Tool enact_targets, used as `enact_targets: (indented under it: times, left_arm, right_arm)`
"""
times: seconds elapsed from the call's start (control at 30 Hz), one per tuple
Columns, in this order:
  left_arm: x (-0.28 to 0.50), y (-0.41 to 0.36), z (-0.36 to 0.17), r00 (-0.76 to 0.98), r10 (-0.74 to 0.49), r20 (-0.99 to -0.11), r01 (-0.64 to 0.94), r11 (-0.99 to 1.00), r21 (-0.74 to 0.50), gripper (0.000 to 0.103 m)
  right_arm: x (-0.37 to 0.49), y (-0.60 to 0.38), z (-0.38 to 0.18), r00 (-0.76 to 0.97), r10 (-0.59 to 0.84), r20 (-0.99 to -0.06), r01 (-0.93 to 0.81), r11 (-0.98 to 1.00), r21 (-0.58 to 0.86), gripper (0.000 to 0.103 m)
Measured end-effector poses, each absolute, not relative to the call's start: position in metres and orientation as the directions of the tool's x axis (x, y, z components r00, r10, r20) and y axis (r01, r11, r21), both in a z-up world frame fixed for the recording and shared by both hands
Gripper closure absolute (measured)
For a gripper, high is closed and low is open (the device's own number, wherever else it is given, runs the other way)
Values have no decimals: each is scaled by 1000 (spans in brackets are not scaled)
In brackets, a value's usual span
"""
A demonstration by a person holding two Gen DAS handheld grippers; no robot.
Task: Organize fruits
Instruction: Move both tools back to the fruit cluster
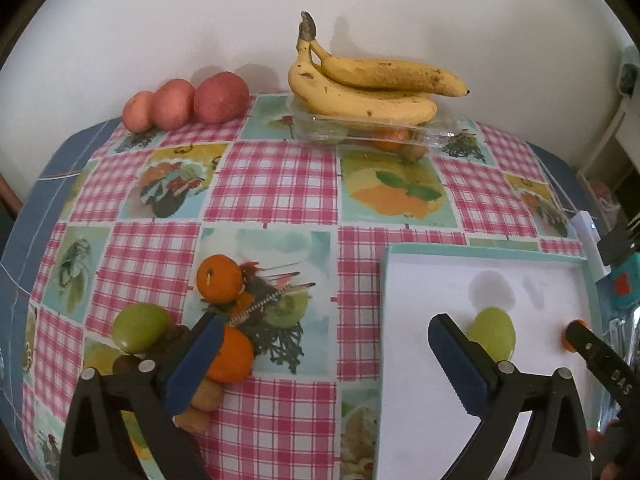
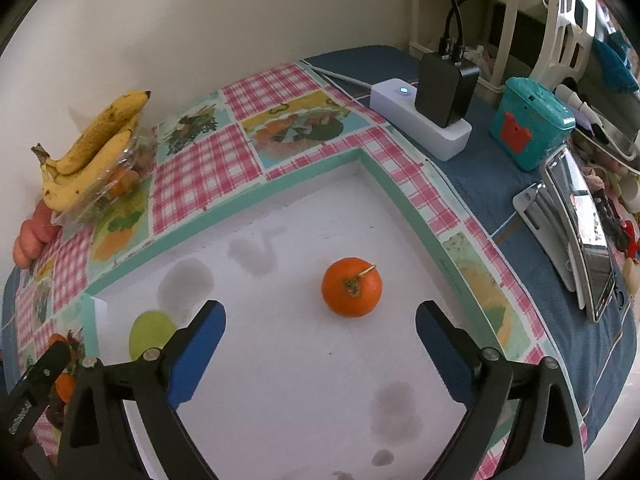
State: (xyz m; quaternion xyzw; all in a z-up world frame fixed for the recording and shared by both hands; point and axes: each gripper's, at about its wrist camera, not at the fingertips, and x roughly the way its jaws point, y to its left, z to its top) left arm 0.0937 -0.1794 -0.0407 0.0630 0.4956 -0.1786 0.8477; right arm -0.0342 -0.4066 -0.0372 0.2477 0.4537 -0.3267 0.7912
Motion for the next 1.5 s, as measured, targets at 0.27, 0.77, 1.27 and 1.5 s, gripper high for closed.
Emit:
enact_targets:
  times: [0.27, 0.77, 1.27, 1.5]
  left_arm:
    - [85, -162, -29, 490, -245, -837, 390, 920, -41, 0]
    - [76, -84, -31, 452, -160, -878, 241, 969, -52, 0]
    - [101, 52, -15, 514, -5, -858, -67, 997, -45, 0]
    - [103, 92, -5, 547, -22, -837, -157, 979, -128, 0]
  right_arm:
    - [-38, -386, -26, 455, -233, -860, 698, 693, 181, 7]
    - [-29, -320, -12, 466, -180, -866, 589, 794, 152, 7]
    - [5, -244, -7, 511, -55, -858, 409, 893, 187, 7]
    - [27, -192, -9, 521, 39, -853, 302, 926, 227, 7]
